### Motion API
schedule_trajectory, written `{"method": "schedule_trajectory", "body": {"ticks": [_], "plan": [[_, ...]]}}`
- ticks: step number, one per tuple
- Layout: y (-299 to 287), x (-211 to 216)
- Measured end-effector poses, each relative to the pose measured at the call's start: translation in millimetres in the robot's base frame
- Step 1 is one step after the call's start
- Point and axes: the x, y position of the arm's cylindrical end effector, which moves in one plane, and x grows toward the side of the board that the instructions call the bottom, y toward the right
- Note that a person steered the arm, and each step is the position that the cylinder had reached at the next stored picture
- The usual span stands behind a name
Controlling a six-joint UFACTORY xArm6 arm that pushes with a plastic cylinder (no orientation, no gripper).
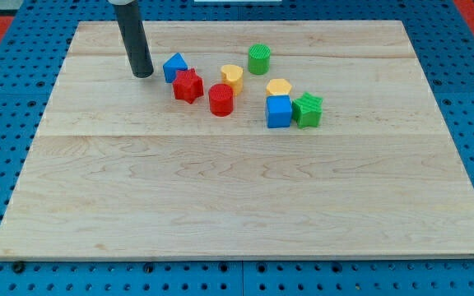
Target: Push the green circle towards the yellow hexagon
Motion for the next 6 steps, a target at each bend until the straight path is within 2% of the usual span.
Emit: {"method": "schedule_trajectory", "body": {"ticks": [2, 4, 5, 6], "plan": [[54.2, -9.1], [54.3, -57.3], [87.2, -74.9], [155.4, -57.3]]}}
